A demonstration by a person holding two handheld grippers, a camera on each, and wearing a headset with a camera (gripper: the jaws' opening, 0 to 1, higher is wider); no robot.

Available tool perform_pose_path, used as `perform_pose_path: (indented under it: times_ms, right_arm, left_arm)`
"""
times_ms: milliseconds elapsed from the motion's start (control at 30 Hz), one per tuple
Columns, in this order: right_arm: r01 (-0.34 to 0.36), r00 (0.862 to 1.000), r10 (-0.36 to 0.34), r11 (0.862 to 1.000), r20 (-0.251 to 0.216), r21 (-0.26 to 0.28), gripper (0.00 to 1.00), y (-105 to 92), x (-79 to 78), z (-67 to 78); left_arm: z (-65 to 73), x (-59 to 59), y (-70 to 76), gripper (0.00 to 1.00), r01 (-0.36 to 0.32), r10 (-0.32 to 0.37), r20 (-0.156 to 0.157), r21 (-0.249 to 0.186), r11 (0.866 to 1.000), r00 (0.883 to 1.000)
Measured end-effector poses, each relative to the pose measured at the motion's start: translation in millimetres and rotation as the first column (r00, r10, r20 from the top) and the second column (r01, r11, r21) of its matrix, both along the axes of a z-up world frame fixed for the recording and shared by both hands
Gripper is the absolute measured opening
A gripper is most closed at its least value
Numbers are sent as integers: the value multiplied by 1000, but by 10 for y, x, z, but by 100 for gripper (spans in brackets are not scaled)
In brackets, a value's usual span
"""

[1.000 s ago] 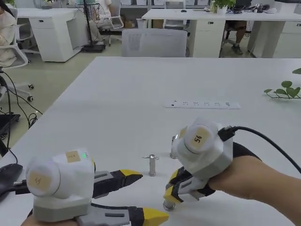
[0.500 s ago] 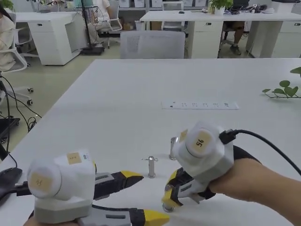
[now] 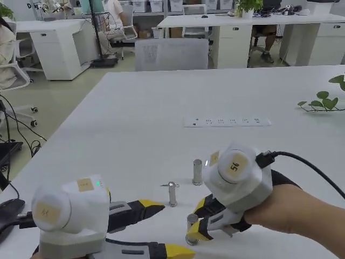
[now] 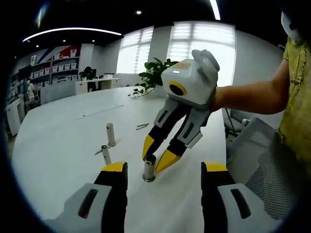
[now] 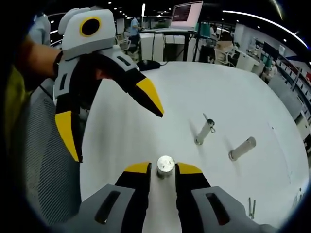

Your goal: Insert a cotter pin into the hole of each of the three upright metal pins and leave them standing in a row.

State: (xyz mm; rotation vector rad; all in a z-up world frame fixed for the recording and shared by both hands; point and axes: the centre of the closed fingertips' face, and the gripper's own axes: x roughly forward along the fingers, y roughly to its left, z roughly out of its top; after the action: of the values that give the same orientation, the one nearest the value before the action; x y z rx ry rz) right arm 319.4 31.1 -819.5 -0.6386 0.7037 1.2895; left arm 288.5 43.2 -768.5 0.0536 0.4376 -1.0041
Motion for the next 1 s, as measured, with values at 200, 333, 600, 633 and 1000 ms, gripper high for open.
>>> perform_pose_path:
  times_ms: [200,333,600,633,1000]
  right_arm:
    - [-24,1000,24,1000,15,9,20,17,31,64]
    - [-39,999,39,999,20,4,19,26,41,72]
    - [-65,997,65,998,30,-8,16,39,28,68]
    - [-67,997,67,998,27,-7,15,40,21,66]
    - [11,1000,-11,1000,23,-17,14,40,58,60]
  left_arm:
    - [29,-3,-6,60,-7,7,3,3,1000,1000]
    - [28,-17,-7,60,-10,10,3,3,1000,1000]
    - [16,-33,20,59,-18,18,0,3,1000,1000]
    - [15,-29,24,59,-20,20,-1,3,1000,1000]
    - [12,-39,23,57,-19,19,0,1,1000,1000]
